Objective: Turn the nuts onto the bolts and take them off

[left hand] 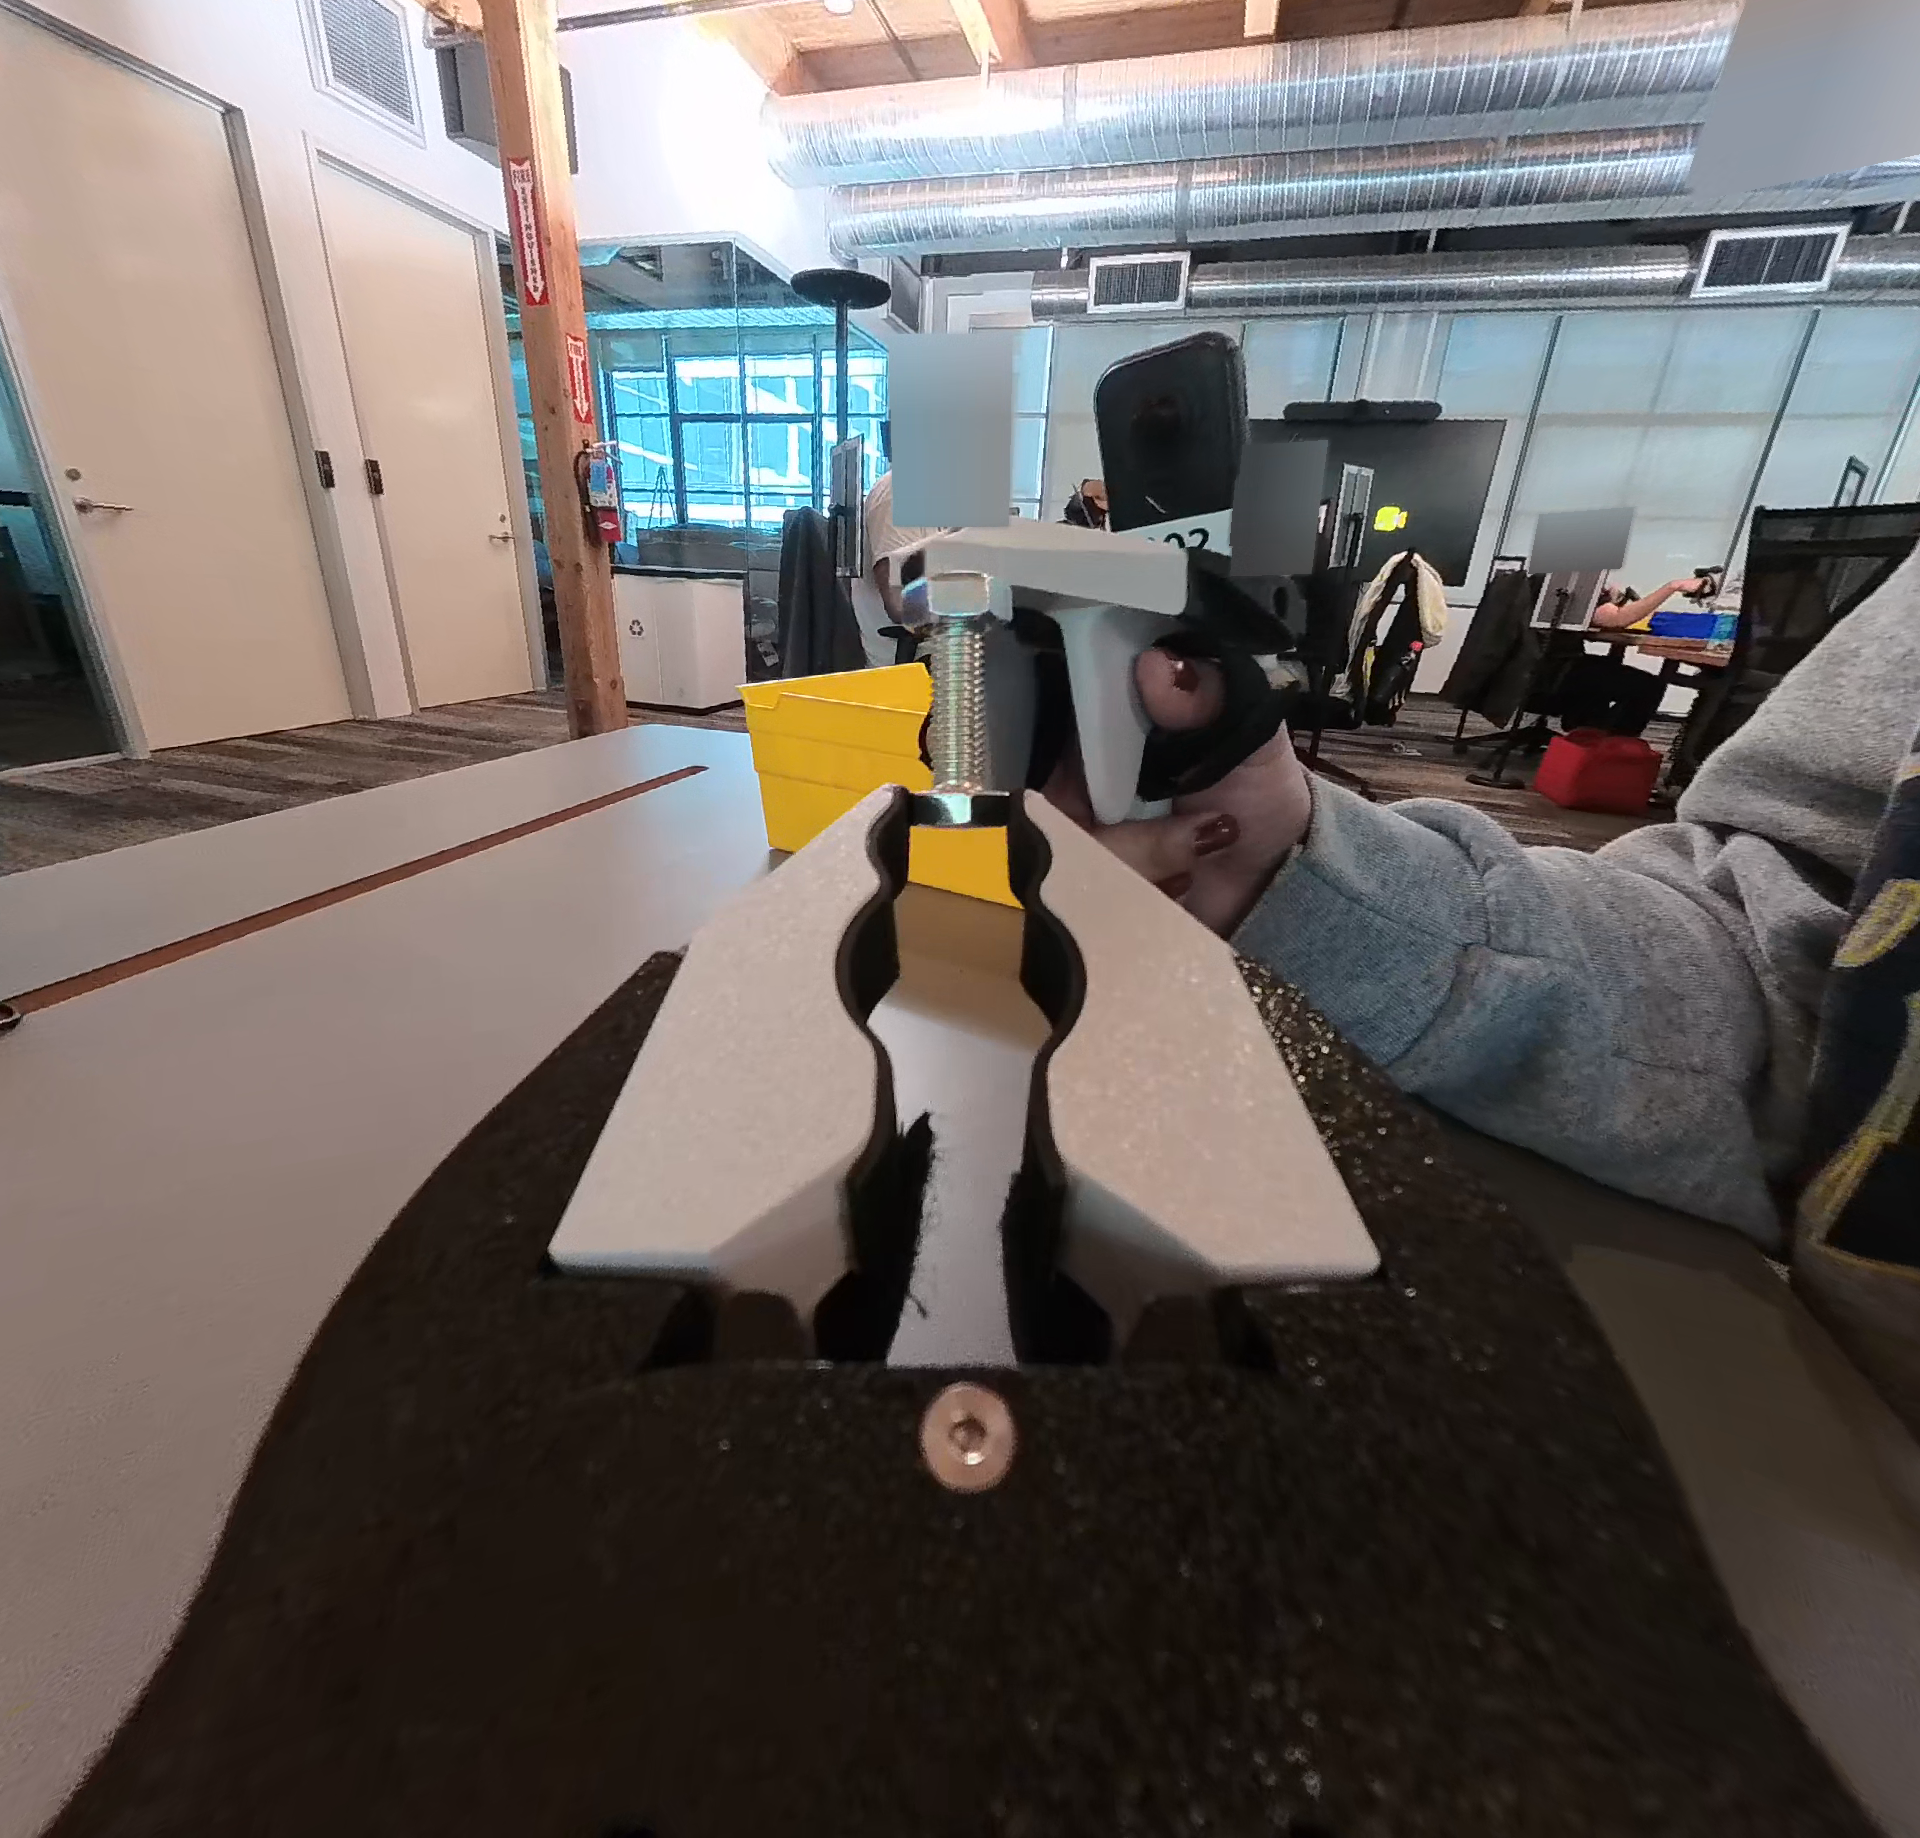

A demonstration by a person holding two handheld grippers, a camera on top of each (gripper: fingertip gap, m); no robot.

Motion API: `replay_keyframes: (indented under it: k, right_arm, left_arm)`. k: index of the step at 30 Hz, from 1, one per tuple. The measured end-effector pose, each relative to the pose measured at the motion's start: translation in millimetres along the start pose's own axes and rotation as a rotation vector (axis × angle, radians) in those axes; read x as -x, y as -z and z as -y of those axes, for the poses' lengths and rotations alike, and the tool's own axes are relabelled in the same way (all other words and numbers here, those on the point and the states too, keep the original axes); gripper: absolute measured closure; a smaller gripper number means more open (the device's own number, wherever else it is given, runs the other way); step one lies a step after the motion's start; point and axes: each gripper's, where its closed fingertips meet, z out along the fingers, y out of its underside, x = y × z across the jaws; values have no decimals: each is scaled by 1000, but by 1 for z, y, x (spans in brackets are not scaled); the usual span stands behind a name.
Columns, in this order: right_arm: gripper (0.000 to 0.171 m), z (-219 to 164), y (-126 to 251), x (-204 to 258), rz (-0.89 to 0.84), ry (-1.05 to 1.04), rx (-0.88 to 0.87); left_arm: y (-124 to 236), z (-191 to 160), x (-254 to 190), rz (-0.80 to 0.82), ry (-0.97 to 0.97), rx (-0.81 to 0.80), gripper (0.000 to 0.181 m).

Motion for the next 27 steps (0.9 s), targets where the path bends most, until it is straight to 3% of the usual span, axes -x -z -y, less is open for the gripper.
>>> replay_keyframes:
  k: [6, 16, 21, 27]
  right_arm:
    - [139, 0, -2, 8, 60, 7, 20]
    - [142, -4, -3, 10, 70, 51, 66]
    - [155, -5, -3, 12, 77, 50, 63]
    - [155, -4, -9, 6, 17, 27, 28]
  left_arm:
    - [0, -1, 2, 6, 2, 9, 165]
    - [-2, 0, -6, -42, 7, 12, 165]
    - [-2, 0, -9, -56, 4, 10, 165]
    - [-1, 2, 0, 21, -21, 7, 165]
